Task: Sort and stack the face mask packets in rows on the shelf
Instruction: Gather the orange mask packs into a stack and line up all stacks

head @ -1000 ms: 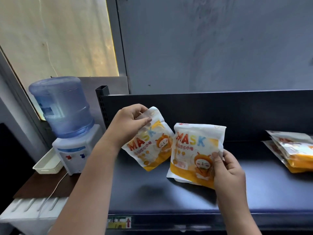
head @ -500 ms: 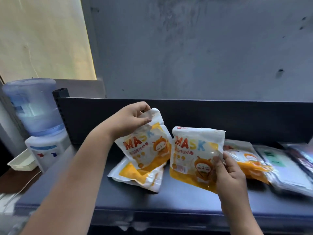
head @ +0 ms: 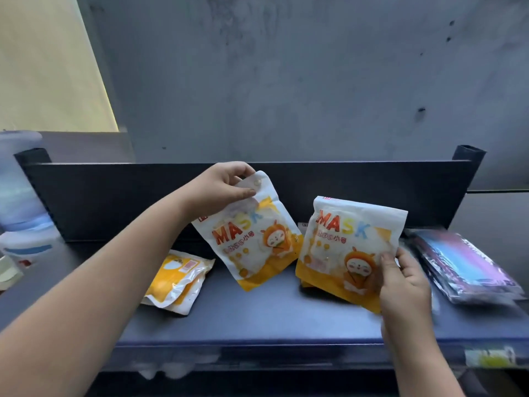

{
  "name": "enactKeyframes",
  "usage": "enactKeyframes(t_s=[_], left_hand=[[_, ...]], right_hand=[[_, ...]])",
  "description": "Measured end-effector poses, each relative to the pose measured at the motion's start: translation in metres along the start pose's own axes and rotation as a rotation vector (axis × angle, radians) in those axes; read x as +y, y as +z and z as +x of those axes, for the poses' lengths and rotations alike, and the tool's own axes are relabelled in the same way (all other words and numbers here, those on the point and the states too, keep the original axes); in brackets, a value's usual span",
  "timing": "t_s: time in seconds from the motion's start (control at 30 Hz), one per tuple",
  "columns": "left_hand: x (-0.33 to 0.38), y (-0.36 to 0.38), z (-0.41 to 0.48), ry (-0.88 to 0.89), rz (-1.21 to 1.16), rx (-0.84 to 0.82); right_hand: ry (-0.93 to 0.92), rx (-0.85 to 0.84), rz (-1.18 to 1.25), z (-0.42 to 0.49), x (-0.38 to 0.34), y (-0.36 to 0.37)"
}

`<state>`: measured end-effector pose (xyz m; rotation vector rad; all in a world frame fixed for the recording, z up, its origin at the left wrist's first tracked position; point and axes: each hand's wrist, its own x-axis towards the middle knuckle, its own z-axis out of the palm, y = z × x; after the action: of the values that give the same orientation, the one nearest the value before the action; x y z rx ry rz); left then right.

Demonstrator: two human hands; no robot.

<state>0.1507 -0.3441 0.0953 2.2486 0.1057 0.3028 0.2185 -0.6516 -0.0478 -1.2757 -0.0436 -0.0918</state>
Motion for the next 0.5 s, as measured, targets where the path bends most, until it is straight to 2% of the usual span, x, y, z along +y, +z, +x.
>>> enactKeyframes(t_s=[0.5], left_hand=[[0.025, 0.078, 0.103, -0.025, -0.050, -0.253]], right_hand=[[-0.031, 0.041, -0.009, 0.071, -0.016, -0.031]])
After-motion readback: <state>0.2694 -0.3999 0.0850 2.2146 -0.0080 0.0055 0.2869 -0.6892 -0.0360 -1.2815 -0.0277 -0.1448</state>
